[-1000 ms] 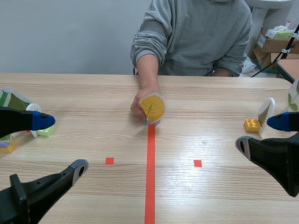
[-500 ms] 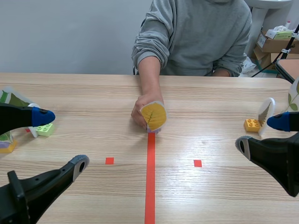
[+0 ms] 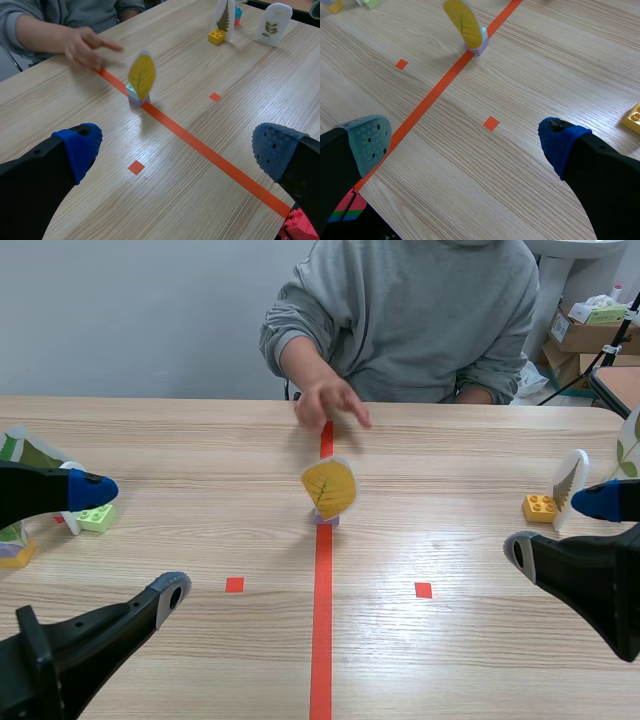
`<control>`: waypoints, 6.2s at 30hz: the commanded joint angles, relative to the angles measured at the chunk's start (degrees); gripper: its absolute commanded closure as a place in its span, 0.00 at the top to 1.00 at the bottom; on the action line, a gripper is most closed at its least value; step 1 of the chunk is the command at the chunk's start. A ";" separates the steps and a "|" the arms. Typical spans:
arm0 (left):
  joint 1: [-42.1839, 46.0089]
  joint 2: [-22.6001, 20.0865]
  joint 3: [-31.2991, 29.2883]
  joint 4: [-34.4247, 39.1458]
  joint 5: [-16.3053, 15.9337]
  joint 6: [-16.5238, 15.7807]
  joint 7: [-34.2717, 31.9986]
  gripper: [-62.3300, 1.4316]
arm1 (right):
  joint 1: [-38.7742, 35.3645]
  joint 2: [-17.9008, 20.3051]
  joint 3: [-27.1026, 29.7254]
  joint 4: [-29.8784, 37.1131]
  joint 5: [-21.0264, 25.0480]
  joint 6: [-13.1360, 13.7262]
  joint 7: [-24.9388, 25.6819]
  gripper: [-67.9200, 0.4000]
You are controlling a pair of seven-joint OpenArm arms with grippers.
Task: Do the leaf sorting experiment
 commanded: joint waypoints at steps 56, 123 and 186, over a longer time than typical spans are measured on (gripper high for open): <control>-13.29 -5.55 7.45 -10.86 -2.64 -0.50 -1.01 1.00 | 0.52 0.74 0.28 0.11 1.03 0.48 0.87 0.89; -76.35 20.33 60.39 -74.84 8.57 7.02 -8.96 1.00 | 0.55 0.26 0.28 0.11 -0.28 0.48 1.46 0.89; -52.39 12.31 27.71 -48.57 7.02 3.52 -7.19 0.09 | 0.55 0.26 0.28 0.11 -0.50 0.48 1.53 0.89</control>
